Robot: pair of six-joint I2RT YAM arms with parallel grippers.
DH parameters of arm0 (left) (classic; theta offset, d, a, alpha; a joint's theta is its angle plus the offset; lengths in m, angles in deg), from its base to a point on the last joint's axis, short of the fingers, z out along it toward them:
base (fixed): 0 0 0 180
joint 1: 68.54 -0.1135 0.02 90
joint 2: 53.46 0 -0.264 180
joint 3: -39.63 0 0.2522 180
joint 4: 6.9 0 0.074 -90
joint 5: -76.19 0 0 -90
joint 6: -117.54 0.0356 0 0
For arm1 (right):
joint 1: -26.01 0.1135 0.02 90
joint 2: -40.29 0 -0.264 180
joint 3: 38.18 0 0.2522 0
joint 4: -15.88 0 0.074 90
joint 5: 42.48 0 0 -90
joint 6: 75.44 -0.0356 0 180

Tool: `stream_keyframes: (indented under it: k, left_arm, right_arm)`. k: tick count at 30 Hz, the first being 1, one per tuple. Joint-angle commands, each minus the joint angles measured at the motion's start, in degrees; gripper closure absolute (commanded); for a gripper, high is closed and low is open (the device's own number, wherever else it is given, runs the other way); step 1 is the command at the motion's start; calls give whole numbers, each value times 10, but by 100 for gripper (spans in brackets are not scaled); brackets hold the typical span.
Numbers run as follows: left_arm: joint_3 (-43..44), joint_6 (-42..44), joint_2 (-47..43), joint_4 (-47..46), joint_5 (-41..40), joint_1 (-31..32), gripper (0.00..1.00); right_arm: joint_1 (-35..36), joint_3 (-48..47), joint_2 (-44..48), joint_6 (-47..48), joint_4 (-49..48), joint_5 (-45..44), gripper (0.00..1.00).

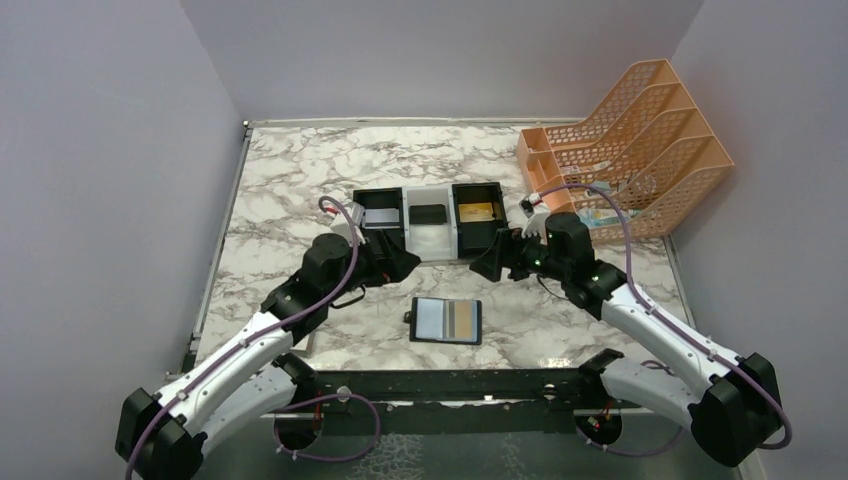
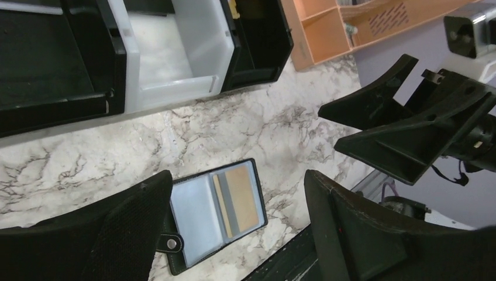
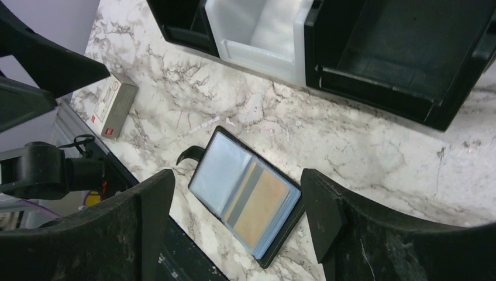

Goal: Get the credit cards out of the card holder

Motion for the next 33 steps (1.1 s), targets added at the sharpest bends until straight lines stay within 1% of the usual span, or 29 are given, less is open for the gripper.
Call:
stream_keyframes:
  k: [1,2,4,7,9,12,14,17,20,22,25,28,33]
  left_arm:
    - [-57,5,35,-114,59,3,16]
    - [-72,12,42,-151,76,9,17]
    - [-85,25,58,-189,93,20,18]
    - [-69,55,92,-201,93,47,20]
    - [-57,67,120,-200,93,67,24]
    - [-70,57,156,-217,51,118,26]
    - [-71,50,180,-220,27,147,31]
    - [-80,41,188,-224,-4,171,35]
    - [-104,25,185,-255,-16,174,38]
    - [-107,26,189,-258,-18,174,40]
    - [-114,23,197,-257,-9,175,42]
    - [-128,6,200,-258,-22,175,44]
    - [-141,3,200,-258,-27,177,44]
  right_arm:
    - [0,30,13,-28,32,7,24]
    - [0,43,15,-36,24,13,27]
    - [0,74,19,-78,-2,28,34]
    - [0,116,11,-119,-75,80,50]
    - [0,126,-4,-136,-88,101,55]
    - [0,120,-23,-138,-75,98,56]
    - [0,114,-31,-130,-65,100,57]
    - [1,108,-41,-123,-62,124,59]
    - [1,113,-49,-127,-71,137,62]
    - [2,112,-58,-128,-77,143,65]
    - [4,109,-86,-131,-94,158,66]
    - [9,101,-120,-132,-106,169,67]
    - [14,108,-138,-138,-117,150,68]
